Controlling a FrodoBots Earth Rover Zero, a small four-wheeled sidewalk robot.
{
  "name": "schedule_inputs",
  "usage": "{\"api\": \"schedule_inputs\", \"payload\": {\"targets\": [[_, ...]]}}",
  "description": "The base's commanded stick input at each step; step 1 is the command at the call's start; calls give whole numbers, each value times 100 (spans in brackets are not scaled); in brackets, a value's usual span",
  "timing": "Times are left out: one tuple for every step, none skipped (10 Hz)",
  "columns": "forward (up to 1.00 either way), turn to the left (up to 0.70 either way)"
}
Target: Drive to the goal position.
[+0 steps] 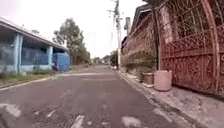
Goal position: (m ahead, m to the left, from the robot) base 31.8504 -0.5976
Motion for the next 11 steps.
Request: {"api": "schedule_inputs", "payload": {"targets": [[70, 0], [70, 0], [70, 0], [70, 0], [70, 0], [70, 0], [70, 0], [70, 0], [70, 0], [70, 35], [70, 35]]}}
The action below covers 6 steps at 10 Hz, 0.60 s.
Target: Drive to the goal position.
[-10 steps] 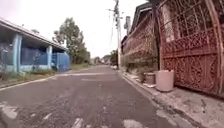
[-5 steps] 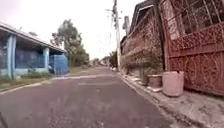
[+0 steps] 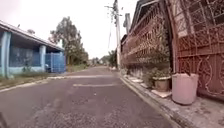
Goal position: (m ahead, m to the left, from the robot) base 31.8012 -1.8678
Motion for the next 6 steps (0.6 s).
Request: {"api": "schedule_inputs", "payload": {"targets": [[70, 27], [70, 7], [70, 0], [70, 0], [70, 0], [70, 0]]}}
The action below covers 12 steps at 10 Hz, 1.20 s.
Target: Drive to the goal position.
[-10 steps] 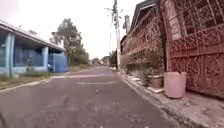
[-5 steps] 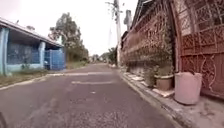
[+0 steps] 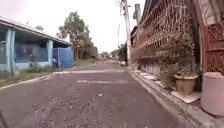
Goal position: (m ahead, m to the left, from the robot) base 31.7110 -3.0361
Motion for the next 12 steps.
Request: {"api": "schedule_inputs", "payload": {"targets": [[70, 0], [70, 0], [70, 0], [70, 0], [70, 0], [70, 0], [70, 0], [70, 0], [70, 0], [70, 0], [70, 0], [70, 19]]}}
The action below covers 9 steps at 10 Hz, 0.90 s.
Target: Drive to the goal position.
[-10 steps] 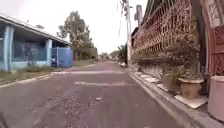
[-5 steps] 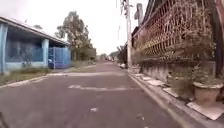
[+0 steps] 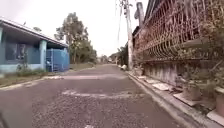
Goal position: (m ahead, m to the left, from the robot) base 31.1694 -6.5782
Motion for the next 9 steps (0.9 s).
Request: {"api": "schedule_inputs", "payload": {"targets": [[70, 35], [70, 25], [70, 0], [70, 0], [70, 0], [70, 0], [70, 0], [70, 0], [70, 0]]}}
